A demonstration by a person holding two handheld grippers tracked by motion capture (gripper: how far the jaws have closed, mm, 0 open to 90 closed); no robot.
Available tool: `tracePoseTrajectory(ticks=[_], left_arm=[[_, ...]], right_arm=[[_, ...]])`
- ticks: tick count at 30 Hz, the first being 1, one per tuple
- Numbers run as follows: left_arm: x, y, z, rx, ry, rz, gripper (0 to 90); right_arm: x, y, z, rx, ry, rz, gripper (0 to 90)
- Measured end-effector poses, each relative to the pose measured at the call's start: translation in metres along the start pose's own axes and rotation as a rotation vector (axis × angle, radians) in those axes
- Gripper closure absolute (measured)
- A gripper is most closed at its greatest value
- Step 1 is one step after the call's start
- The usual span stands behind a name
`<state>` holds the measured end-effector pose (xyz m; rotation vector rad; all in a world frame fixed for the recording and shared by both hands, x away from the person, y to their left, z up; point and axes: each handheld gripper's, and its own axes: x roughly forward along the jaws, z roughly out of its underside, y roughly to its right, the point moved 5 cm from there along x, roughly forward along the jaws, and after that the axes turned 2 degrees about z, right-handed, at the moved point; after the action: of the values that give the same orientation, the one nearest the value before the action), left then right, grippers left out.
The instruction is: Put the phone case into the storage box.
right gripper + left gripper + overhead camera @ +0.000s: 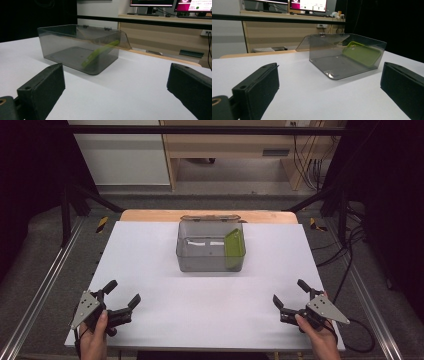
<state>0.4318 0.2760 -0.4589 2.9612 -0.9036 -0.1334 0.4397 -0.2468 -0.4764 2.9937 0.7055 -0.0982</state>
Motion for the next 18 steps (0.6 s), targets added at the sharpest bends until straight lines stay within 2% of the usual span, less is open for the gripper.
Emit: tracePoseTrajectory(ticks=[12, 18], left_arm=[[0.005, -0.004, 0.004, -0.006, -0.005, 0.001, 2.1], [0.006, -0.005, 0.005, -0.009, 0.001, 0.003, 2.2]], right_arm=[[0.016, -0.006, -0.002, -0.008, 0.002, -0.018, 2.2], [0.022, -0.005, -0.003, -0.007, 0.007, -0.017, 2.1]])
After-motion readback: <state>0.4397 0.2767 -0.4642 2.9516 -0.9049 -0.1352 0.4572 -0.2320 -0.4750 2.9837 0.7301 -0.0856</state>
